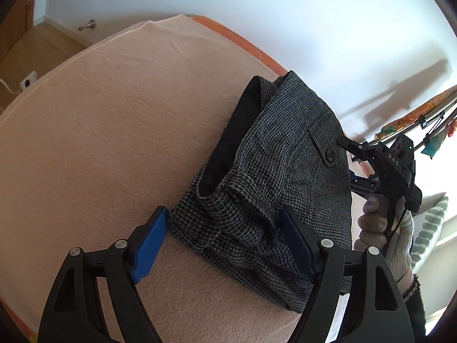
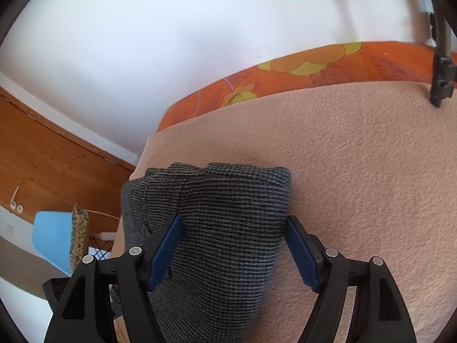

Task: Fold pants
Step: 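Lift the folded shorts and carry them toward the dark clothes stack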

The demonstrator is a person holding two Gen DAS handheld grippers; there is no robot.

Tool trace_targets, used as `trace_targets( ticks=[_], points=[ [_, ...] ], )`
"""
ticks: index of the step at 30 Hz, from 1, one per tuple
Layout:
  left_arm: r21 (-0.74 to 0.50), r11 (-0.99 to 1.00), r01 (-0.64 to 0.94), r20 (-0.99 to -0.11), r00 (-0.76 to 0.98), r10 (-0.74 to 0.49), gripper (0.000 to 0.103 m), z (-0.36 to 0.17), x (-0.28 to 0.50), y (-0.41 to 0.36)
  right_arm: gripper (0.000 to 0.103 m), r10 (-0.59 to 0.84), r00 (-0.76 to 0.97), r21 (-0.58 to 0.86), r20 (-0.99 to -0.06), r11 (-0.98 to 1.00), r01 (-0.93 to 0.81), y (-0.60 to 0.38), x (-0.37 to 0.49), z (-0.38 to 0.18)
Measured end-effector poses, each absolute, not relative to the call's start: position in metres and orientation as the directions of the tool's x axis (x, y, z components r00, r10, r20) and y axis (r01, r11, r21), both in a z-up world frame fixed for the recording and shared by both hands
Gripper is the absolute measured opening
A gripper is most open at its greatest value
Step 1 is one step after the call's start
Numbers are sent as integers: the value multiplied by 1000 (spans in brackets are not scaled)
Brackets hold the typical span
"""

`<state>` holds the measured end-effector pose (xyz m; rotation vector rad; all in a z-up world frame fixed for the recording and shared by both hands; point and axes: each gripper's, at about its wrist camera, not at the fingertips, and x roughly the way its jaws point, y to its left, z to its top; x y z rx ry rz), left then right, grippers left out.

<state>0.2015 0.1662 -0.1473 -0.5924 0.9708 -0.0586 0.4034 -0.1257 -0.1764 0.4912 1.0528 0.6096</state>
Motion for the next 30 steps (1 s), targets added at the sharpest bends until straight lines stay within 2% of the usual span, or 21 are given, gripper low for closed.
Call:
trace_targets(
  ticks=[2,3,4,5,9,13,16,30],
  points=[
    [-493,844,-211,-754,589,-292,75,-148,202,165,77,668,374,631,-644,740,-235,-122,402,-177],
    [-490,844,-219,-752,596,-282,66,-148,203,164,77,670,377,632,-640,738,-237,-120,402,-177],
    [-491,841,-225,-749,602,-277,62,-149,204,164,73,667,380,631,-641,740,-233,-120,401,-177],
    [-500,836,-226,-743,609,-280,50,-149,205,163,71,664,383,631,-642,742,-228,-120,401,-177],
    [-467,859,-209,-728,643,-239,36,-143,206,158,43,678,380,655,-630,726,-210,-125,400,-177],
    [-447,876,-181,-710,667,-225,32,-133,205,154,28,677,394,640,-622,729,-242,-124,393,-165],
    [-438,883,-165,-700,680,-220,31,-126,204,151,23,664,413,619,-624,742,-258,-122,386,-154],
    [-367,929,-38,-654,721,-229,25,-90,197,121,16,614,490,468,-619,789,-397,-111,340,-87]
  ],
)
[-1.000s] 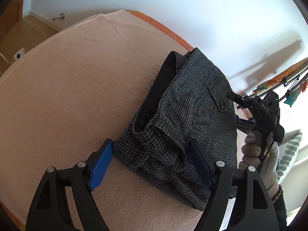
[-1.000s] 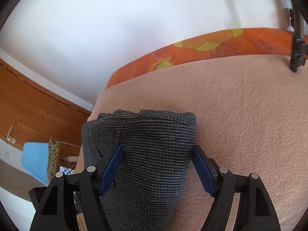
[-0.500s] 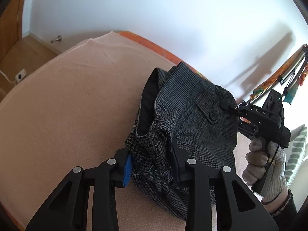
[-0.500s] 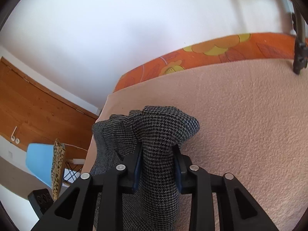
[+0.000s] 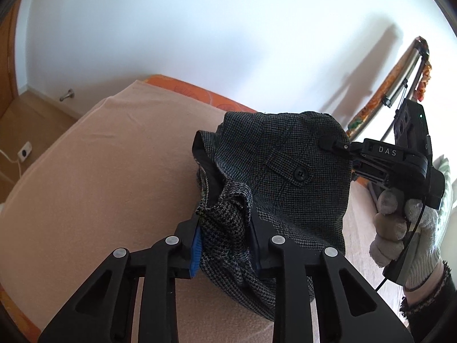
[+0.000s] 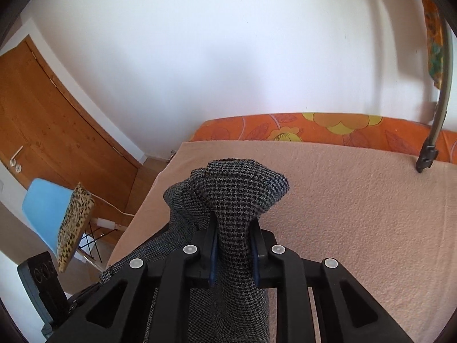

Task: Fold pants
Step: 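Lift the folded shorts and carry them toward the dark clothes stack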

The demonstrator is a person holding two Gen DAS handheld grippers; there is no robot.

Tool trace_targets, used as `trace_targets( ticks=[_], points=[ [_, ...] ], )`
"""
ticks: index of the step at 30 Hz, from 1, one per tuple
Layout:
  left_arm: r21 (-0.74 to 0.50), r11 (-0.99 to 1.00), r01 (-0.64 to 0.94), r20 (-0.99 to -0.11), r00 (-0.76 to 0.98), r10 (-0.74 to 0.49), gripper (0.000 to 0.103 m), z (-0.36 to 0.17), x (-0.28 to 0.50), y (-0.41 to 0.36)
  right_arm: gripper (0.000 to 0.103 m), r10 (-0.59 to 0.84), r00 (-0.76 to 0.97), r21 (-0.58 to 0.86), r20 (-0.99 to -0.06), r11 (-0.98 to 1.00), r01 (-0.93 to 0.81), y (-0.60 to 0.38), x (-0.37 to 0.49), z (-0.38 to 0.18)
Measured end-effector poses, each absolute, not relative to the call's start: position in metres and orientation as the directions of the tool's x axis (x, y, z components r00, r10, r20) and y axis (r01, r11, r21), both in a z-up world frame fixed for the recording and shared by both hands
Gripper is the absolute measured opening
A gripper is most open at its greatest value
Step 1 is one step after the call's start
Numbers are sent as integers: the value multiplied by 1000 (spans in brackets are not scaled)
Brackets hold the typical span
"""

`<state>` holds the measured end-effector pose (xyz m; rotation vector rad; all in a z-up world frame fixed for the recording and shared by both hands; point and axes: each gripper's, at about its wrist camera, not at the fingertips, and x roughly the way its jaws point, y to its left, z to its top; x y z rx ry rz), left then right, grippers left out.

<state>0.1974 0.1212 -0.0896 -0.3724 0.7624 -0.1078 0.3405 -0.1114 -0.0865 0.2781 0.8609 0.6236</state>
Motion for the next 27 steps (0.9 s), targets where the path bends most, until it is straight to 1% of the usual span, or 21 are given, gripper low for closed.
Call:
trace_targets(
  ticks=[7,14,21,27],
  points=[
    [-364,931,21,-636,725,-265,24,-75,193,104,16,584,528,417,-617,811,-409,-126,319,-63],
    [-353,927,124,-595,735,-325,23,-44,188,68,16,552,598,387,-580,834,-394,-170,293,-31],
    [-331,907,259,-550,728,-409,23,-8,191,2,15,506,673,370,-540,861,-349,-237,275,1],
    [-325,877,354,-526,703,-479,23,10,201,-60,15,439,740,346,-510,892,-290,-311,256,24]
  ],
)
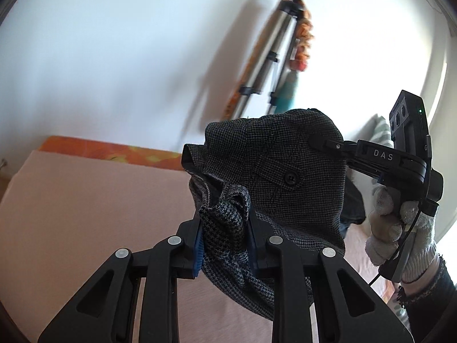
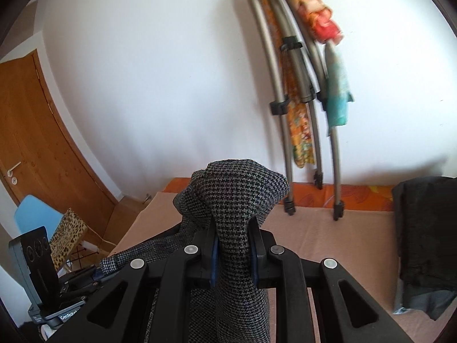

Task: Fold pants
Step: 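Lift the folded shorts and carry them toward the dark clothes stack, then lower the shorts onto the dark clothes stack and open both tools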

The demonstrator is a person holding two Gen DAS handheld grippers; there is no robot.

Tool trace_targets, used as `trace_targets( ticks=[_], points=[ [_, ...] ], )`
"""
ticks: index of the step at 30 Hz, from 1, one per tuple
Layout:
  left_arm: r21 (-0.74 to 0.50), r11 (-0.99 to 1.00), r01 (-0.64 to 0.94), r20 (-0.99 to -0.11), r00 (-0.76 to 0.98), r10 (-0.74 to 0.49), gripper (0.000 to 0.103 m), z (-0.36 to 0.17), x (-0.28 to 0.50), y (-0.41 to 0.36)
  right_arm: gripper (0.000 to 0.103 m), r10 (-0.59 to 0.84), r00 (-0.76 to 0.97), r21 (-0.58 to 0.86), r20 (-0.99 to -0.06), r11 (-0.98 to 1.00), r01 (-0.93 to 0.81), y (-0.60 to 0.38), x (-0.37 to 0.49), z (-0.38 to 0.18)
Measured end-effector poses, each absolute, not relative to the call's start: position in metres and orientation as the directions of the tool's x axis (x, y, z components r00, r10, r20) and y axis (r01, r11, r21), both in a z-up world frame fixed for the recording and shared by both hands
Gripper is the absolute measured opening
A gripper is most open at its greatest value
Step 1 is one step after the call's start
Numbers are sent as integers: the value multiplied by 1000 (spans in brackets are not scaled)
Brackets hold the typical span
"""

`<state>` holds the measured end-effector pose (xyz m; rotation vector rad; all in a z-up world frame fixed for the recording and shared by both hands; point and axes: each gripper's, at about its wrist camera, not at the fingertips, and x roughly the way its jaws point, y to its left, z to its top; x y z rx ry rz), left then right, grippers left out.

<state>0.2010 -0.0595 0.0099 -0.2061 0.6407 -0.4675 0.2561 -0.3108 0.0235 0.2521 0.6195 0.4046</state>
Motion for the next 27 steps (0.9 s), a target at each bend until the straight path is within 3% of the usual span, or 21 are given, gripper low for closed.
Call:
trace_targets(
  ticks=[14,27],
  points=[
    [-290,783,550,-465,634,-618,22,42,242,-227,15,219,853,272,-473,958,-95,-485,241,65],
    [-165,761,628,-472,627,-620,19,43,344,-354,15,5,920,309,-392,943,127,-592,245,38]
  ],
)
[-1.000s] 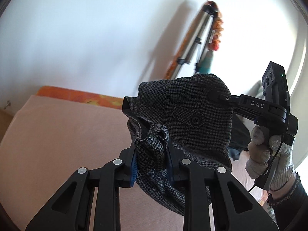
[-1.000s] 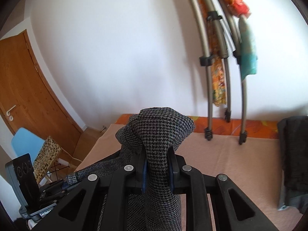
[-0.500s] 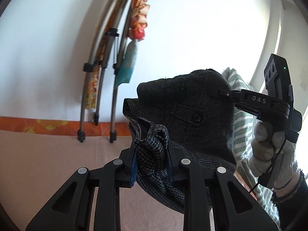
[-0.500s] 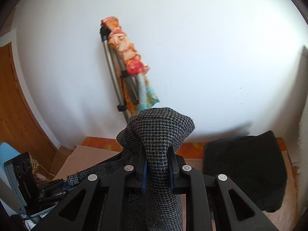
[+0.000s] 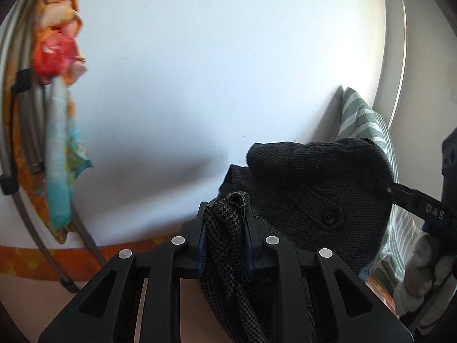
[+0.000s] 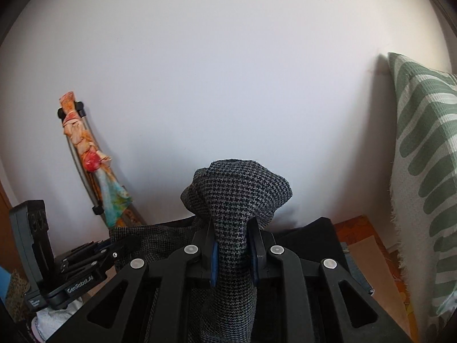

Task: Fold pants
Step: 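Lower the shorts onto the dark clothes stack and open both tools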

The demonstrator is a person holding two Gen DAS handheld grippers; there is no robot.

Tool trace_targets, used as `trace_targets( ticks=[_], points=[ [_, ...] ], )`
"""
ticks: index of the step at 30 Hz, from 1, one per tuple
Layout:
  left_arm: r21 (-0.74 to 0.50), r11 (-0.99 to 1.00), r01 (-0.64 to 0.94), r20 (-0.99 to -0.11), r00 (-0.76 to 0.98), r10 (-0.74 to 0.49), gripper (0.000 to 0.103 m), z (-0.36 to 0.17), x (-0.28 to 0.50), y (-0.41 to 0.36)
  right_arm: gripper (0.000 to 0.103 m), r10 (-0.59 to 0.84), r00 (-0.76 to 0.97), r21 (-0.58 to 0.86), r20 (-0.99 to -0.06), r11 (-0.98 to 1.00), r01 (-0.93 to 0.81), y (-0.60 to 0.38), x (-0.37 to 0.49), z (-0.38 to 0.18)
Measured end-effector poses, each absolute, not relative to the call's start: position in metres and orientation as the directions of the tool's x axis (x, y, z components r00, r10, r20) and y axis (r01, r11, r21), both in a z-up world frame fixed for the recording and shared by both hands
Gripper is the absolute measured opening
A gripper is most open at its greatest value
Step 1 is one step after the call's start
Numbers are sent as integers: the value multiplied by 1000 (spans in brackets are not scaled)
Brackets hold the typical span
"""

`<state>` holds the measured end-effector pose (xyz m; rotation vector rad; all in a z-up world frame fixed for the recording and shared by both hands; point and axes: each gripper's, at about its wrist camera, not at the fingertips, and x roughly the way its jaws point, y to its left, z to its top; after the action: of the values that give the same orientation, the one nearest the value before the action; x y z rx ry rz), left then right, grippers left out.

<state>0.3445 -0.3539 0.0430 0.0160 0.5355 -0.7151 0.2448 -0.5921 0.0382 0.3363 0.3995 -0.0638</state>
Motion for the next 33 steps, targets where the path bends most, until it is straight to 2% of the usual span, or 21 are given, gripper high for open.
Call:
trace_targets(
  ticks=[2,4,8,10,12,14,16,18,20,22,24,26,27,28,29,30,32,33],
  points=[
    [-130,759,638,-501,618,-606,19,29,362,-376,15,-60,922,315,-382,930,191,-605,241,20],
    [-89,766,637,-571,598,-563,19,-1,382,-402,16,-135,911,340,-390,898,278,-618,235,-10],
    [-12,775,632,-691,555,-463,18,-66,402,-439,17,-211,839,340,-501,844,415,-632,231,-81],
    [30,769,638,-685,573,-449,19,-76,398,-445,17,-232,819,341,-525,825,452,-635,222,-107],
    [-4,767,641,-681,560,-472,19,-77,399,-446,17,-238,828,378,-508,802,462,-640,209,-115],
    [-21,764,644,-670,559,-489,19,-73,400,-443,17,-226,842,407,-490,795,450,-642,200,-115],
    [24,753,658,-662,575,-481,19,-69,395,-446,16,-233,850,407,-473,798,445,-639,194,-109],
    [48,749,661,-670,577,-466,23,-69,395,-448,16,-202,843,395,-498,813,428,-638,197,-108],
    [0,763,646,-687,554,-469,30,-66,399,-440,21,-232,818,335,-527,828,450,-637,198,-104],
    [-18,780,626,-677,566,-471,36,-59,400,-430,38,-324,808,274,-492,823,497,-639,187,-92],
    [-4,800,600,-648,608,-459,38,-47,394,-416,39,-373,825,246,-425,829,502,-642,172,-74],
    [-15,796,605,-624,617,-480,38,-37,384,-406,39,-343,862,208,-373,874,438,-639,175,-54],
    [-18,789,614,-613,616,-494,38,-33,375,-402,38,-279,882,189,-379,910,369,-637,186,-46],
    [-26,768,640,-605,602,-522,38,-29,364,-403,38,-160,888,179,-431,950,258,-634,206,-40],
    [-31,754,656,-603,589,-537,38,-28,354,-403,32,-105,880,167,-463,965,203,-631,221,-38],
    [-43,729,683,-606,562,-562,38,-30,338,-403,30,-97,872,131,-479,975,180,-626,235,-35],
    [-47,690,723,-622,519,-586,38,-38,316,-408,34,-53,841,72,-538,992,108,-619,264,-36],
    [-53,668,742,-634,492,-597,38,-45,309,-407,30,-45,822,53,-568,994,92,-618,277,-39]
  ],
)
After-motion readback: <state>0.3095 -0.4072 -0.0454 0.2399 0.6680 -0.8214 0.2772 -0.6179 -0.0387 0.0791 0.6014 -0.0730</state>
